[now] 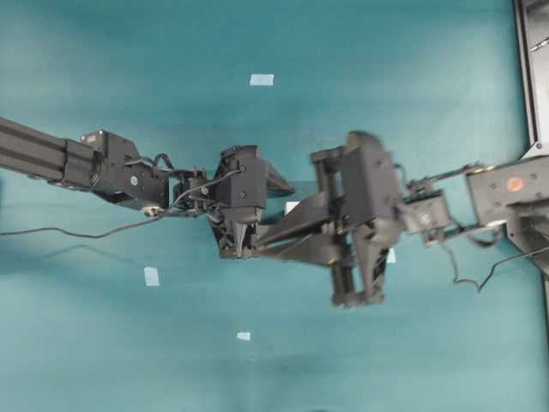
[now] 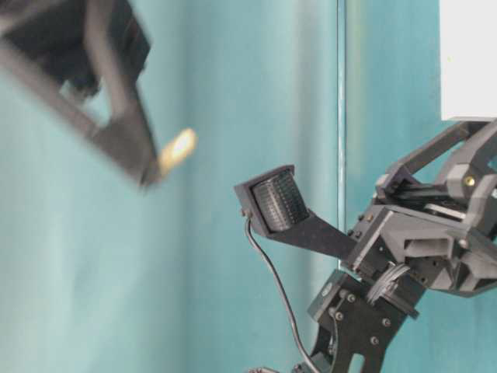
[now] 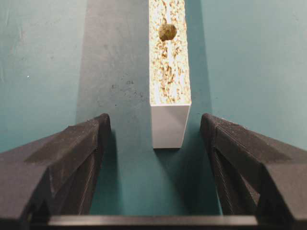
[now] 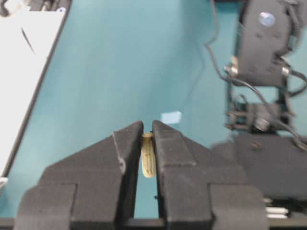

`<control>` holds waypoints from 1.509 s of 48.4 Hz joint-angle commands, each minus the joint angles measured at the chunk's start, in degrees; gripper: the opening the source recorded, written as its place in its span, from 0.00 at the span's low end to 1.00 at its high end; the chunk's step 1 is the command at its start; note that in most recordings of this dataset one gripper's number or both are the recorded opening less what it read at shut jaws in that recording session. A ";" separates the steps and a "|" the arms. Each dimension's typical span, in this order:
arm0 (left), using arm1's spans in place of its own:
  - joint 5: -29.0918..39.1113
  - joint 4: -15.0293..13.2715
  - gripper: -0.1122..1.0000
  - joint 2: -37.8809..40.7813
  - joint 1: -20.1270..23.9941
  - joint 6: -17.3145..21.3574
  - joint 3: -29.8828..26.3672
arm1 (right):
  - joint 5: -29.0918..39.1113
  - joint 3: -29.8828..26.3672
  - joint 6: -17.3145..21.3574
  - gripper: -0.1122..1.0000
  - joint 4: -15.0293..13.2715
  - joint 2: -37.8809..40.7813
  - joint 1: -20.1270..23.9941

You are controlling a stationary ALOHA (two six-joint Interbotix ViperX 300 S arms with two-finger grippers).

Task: Move the wooden board into place and insert the rod into its hole.
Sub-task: 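Carry the dowel with the right gripper over the board's hole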

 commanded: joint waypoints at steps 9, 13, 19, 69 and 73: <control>-0.18 0.09 0.77 -2.11 -1.32 -0.09 -1.41 | -4.39 6.42 -0.26 0.19 -1.58 -5.89 -3.34; -0.18 0.09 0.77 -2.46 -1.58 -0.18 -1.76 | -7.03 9.40 -0.26 0.19 -1.85 -6.77 -4.57; 0.18 0.09 0.77 -3.69 -1.76 -0.09 -2.20 | -11.07 12.66 -0.26 0.19 -1.85 -7.12 -5.63; 3.78 -0.09 0.31 0.18 -1.49 -0.09 -4.92 | -27.16 21.88 -5.45 0.19 -1.85 -5.54 -10.63; 5.01 -0.18 0.31 0.18 -1.41 -0.18 -4.83 | -32.34 23.99 -7.03 0.19 -1.58 -3.96 -12.04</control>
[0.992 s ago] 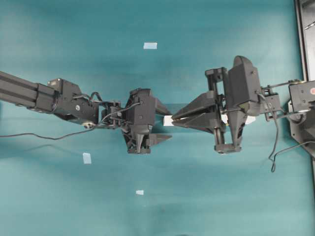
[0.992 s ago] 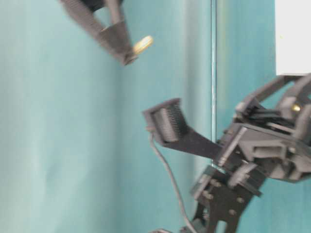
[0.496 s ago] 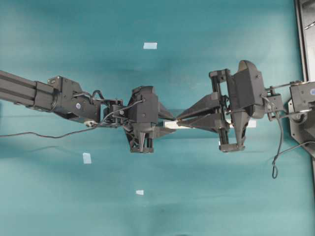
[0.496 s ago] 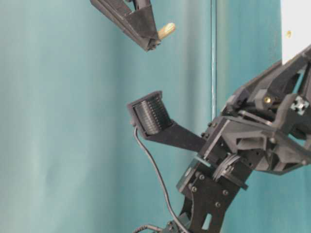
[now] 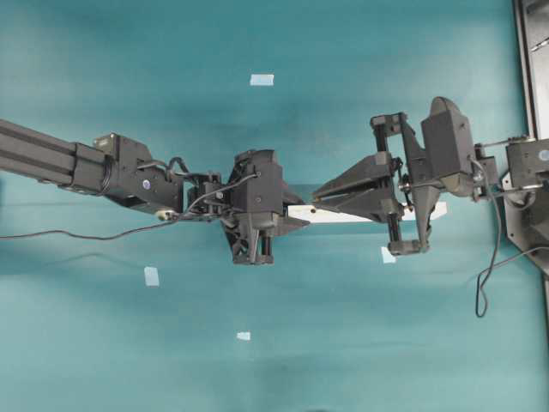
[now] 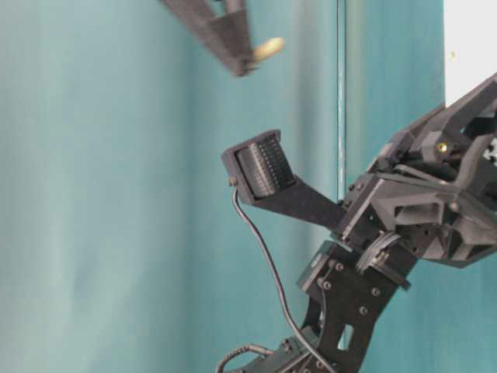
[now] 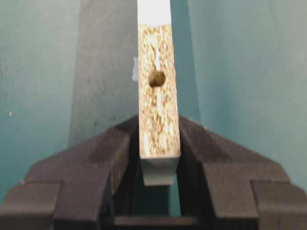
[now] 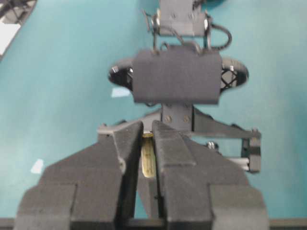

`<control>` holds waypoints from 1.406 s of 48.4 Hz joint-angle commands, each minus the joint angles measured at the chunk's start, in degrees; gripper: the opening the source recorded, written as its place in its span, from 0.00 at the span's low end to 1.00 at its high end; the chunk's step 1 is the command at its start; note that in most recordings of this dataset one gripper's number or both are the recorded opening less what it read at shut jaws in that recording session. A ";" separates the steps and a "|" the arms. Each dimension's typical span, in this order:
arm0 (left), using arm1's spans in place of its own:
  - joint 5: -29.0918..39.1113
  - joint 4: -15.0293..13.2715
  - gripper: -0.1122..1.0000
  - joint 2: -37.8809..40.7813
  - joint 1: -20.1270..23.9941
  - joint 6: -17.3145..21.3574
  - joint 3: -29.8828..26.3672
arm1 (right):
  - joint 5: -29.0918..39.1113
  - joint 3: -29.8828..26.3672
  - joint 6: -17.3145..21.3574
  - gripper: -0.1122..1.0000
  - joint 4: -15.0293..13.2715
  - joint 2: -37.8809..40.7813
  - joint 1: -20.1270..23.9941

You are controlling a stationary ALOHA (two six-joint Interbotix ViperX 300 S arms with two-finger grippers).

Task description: Move the wooden board into place and insert the rod into its hole.

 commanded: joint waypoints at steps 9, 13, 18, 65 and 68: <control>2.02 0.18 0.31 -0.70 -0.26 0.00 -0.18 | -16.44 4.57 -5.36 0.19 2.64 5.80 -3.08; 2.02 0.18 0.31 -0.70 -0.18 -0.09 -0.26 | -19.95 5.80 -6.86 0.19 3.87 8.53 -3.08; 2.02 0.18 0.31 -0.62 0.09 -0.09 -0.53 | -22.50 6.24 -8.17 0.19 4.48 12.04 -3.08; 2.02 0.18 0.31 -0.62 1.05 0.00 -0.35 | -24.79 2.99 -8.88 0.19 4.48 22.76 -3.08; 2.02 0.18 0.31 -0.62 1.05 0.00 -0.26 | -24.79 2.90 -8.88 0.19 4.48 23.03 -3.08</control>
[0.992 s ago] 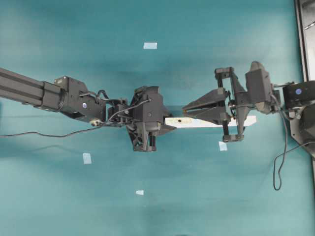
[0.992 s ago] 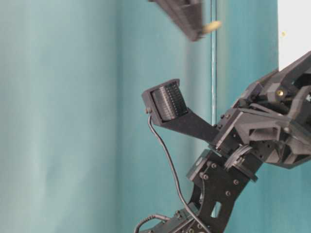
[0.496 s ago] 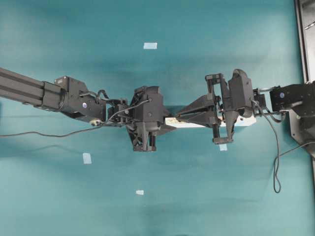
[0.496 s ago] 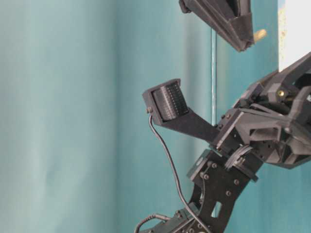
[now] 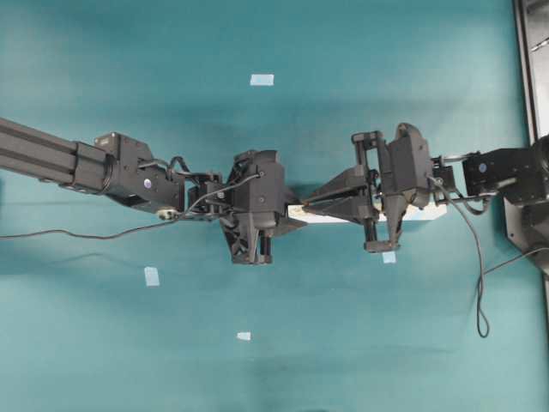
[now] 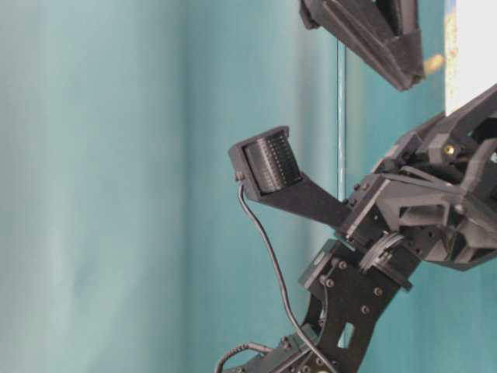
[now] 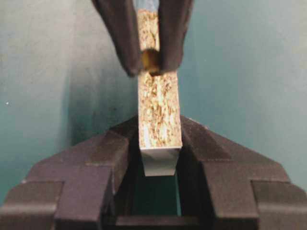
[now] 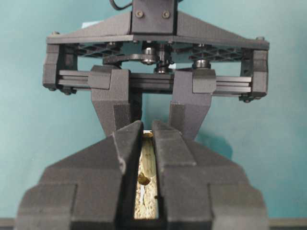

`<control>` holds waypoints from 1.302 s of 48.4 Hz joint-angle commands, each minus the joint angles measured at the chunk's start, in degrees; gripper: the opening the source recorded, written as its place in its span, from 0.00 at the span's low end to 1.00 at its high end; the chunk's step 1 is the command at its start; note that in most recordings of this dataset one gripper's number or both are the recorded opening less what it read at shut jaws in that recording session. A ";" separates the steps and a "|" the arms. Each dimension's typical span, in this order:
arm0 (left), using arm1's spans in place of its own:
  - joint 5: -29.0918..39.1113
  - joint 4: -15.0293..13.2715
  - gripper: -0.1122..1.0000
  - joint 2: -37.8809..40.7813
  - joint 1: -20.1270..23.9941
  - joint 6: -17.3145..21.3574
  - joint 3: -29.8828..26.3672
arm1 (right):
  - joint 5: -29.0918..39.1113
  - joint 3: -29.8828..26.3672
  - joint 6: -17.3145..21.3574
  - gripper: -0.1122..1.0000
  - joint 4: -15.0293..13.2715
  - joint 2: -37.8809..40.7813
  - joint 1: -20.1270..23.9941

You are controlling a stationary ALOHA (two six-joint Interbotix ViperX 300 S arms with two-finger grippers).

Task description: Move the wooden board into place and insert the rod into its hole.

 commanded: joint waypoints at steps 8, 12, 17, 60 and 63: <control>0.18 0.09 0.31 -0.62 0.53 0.00 0.00 | -0.62 -0.70 0.00 0.19 0.18 -0.26 -0.18; 0.18 0.09 0.31 -0.62 0.62 0.00 0.00 | -0.62 -0.53 -0.09 0.19 0.18 -0.18 0.09; 0.18 0.00 0.31 -0.70 0.53 0.00 -0.09 | -0.53 -0.44 -0.09 0.19 0.18 -0.18 0.44; 0.18 0.09 0.31 -0.70 0.53 -0.09 0.26 | 0.35 1.58 0.09 0.19 1.85 0.70 0.79; 0.18 0.00 0.31 -0.70 0.53 -0.09 0.26 | 0.35 2.11 0.09 0.19 1.85 0.53 0.79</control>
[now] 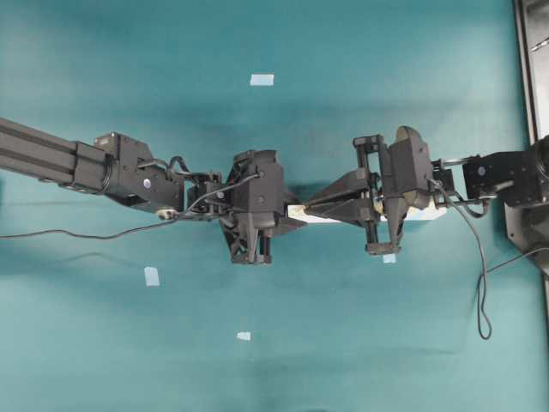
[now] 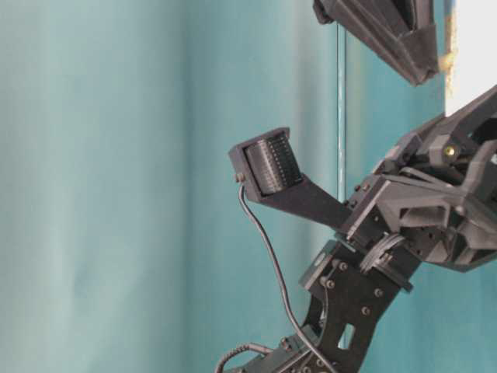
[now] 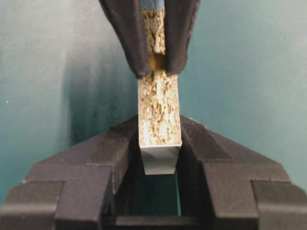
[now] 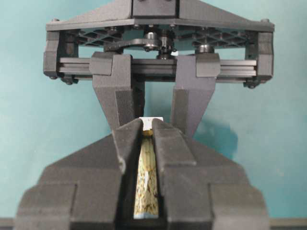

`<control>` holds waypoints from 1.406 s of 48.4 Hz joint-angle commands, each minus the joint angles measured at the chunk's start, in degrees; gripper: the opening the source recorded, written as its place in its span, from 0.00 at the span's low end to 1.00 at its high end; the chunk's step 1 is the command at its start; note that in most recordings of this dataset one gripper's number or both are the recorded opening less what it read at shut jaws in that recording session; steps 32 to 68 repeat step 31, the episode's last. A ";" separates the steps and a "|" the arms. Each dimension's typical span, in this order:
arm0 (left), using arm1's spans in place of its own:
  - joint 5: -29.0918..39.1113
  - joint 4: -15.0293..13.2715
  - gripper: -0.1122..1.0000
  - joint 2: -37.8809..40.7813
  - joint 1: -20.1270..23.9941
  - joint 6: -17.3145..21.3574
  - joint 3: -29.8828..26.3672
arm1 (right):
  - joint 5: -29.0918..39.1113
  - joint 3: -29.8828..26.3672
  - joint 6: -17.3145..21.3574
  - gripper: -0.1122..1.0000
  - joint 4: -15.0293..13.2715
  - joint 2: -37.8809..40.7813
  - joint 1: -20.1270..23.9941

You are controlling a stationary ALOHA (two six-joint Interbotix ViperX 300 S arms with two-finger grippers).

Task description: Move the wooden board into place and insert the rod into its hole.

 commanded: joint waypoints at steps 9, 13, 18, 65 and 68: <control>0.26 0.18 0.31 -0.70 0.53 -0.09 0.18 | 1.41 1.41 0.26 0.19 0.18 -0.70 0.09; 0.26 0.18 0.31 -0.70 0.62 -0.09 0.09 | 2.37 1.32 0.26 0.19 0.18 -0.70 0.18; 0.26 0.18 0.31 -0.70 0.62 -0.09 0.18 | 3.69 0.97 0.26 0.19 0.18 -0.70 0.09; 0.26 0.09 0.31 -0.79 0.62 -0.09 0.09 | 9.84 0.88 1.14 0.19 0.09 -1.93 0.18; 0.26 0.09 0.31 -0.79 0.62 -0.09 0.09 | 9.84 0.88 1.14 0.19 0.09 -1.93 0.18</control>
